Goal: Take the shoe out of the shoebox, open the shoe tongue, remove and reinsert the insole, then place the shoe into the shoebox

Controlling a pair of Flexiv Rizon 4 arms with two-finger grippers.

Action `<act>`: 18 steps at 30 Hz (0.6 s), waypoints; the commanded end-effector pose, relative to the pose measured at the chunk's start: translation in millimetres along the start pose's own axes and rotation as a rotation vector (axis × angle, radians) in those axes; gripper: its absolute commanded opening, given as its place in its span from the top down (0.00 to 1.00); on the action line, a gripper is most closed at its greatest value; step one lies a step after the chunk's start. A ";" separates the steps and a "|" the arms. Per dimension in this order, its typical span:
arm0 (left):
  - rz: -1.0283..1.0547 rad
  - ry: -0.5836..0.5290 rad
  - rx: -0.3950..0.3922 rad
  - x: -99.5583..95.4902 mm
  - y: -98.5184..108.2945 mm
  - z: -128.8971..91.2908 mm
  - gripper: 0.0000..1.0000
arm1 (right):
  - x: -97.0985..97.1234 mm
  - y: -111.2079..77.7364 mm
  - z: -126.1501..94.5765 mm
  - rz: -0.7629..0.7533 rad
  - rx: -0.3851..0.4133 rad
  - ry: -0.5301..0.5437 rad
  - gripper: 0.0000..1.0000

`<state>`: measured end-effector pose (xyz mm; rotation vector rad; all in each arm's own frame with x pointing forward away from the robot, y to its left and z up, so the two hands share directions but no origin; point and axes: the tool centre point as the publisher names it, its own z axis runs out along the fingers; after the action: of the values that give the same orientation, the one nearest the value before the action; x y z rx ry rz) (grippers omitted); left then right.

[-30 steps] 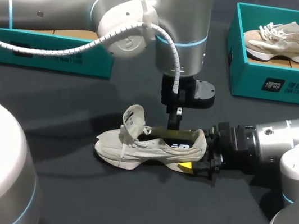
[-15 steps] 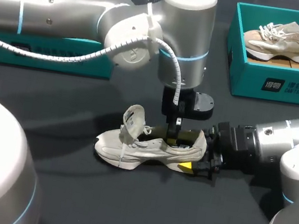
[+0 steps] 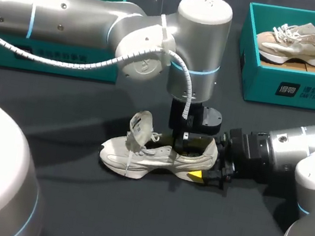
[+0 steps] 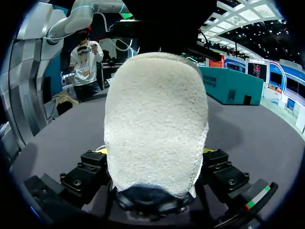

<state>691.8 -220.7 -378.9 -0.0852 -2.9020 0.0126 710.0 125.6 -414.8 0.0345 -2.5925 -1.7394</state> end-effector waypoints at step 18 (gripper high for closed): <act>0.035 -0.068 0.014 9.7 17.3 23.7 0.68 | -0.2 -1.5 0.9 0.000 0.002 -0.001 1.00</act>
<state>684.2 -204.5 -397.4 -0.1378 -2.9534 0.0379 709.9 125.6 -414.9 0.0348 -2.5926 -1.7392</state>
